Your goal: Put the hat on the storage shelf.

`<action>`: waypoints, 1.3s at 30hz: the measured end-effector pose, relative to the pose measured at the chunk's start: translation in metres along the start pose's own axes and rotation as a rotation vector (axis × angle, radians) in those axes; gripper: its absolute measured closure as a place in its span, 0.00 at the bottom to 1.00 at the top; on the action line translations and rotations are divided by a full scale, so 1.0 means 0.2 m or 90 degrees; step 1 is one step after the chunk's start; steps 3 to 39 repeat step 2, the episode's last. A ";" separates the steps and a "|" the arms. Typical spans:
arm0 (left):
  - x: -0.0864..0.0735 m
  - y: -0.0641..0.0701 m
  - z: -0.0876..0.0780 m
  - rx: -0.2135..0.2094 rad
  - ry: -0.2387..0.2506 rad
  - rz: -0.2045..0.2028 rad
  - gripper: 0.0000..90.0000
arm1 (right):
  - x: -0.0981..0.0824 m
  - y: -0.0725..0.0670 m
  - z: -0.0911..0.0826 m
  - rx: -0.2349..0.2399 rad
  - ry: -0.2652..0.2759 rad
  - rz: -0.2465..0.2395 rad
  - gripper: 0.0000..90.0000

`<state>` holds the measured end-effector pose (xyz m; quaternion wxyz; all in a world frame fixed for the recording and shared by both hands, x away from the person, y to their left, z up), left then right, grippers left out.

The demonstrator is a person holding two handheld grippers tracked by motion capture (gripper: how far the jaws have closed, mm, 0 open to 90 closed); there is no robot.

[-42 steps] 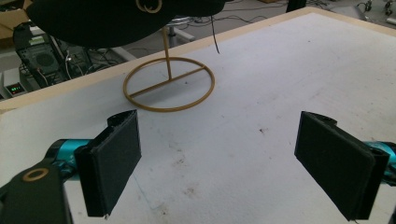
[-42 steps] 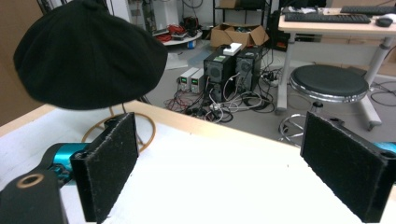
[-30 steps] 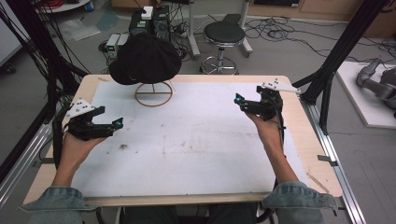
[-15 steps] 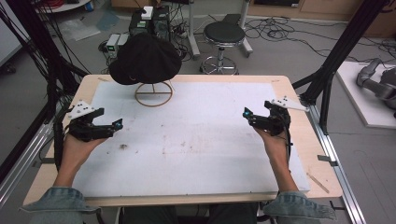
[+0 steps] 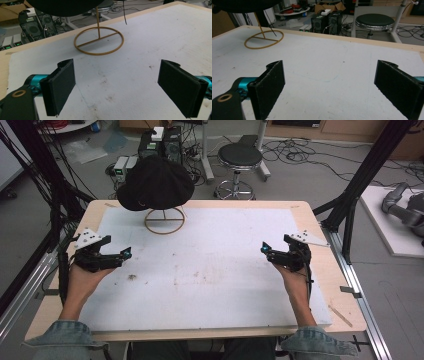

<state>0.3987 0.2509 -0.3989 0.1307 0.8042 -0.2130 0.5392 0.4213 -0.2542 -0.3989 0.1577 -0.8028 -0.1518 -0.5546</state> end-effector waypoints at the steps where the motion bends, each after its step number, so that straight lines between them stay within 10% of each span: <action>1: 0.00 0.00 0.00 0.001 0.001 -0.001 0.16 | 0.00 0.00 0.00 0.000 0.002 -0.003 0.10; 39: 0.00 -0.01 0.00 0.002 0.000 0.001 0.16 | 0.00 0.00 0.00 -0.001 0.002 0.000 0.10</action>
Point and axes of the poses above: each handheld gripper's, and its own axes: z roughly forward along the jaws, x roughly out of its top, y roughly to its right, the point moved 7 cm from there along z, roughly forward along the jaws
